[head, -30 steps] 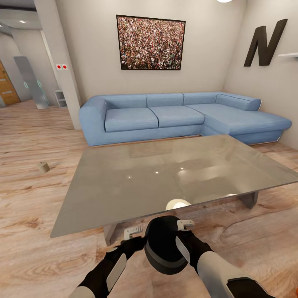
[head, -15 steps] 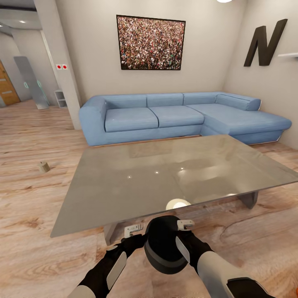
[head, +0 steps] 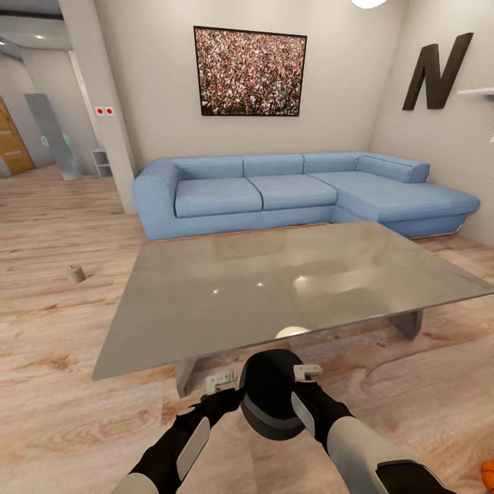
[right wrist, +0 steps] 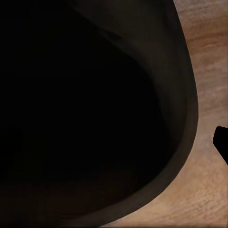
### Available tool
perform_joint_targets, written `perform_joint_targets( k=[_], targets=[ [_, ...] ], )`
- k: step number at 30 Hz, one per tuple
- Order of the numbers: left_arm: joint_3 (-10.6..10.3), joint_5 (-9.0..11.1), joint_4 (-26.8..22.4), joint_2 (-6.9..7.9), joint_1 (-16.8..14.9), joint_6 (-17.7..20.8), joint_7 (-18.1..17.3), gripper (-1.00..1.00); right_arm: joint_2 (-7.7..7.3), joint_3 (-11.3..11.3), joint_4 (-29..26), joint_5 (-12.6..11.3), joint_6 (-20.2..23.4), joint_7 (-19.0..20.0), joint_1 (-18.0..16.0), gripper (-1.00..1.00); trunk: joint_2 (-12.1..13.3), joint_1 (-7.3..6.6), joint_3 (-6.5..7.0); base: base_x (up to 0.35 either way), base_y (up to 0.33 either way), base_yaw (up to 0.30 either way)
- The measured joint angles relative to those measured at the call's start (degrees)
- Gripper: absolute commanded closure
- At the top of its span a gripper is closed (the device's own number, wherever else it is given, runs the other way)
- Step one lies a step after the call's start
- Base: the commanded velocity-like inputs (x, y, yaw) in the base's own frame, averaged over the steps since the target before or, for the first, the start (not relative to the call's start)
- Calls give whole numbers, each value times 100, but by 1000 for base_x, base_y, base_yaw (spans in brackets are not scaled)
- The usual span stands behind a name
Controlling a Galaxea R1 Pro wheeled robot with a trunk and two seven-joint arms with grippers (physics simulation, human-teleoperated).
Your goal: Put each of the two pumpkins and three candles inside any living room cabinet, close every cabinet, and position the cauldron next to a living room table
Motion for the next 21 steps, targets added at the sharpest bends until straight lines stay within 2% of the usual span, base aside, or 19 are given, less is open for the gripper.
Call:
perform_joint_targets(
  k=[9, 21],
  targets=[
    [1, 2, 7, 0, 0, 0, 0, -100, 0, 0, 0, -4, -5, -1, 0, -100, 0, 0, 0, -3, 0, 0],
    [0, 8, 9, 0, 0, 0, 0, -100, 0, 0, 0, -8, -3, -1, 0, -100, 0, 2, 0, -240, 0, 0]
  ],
)
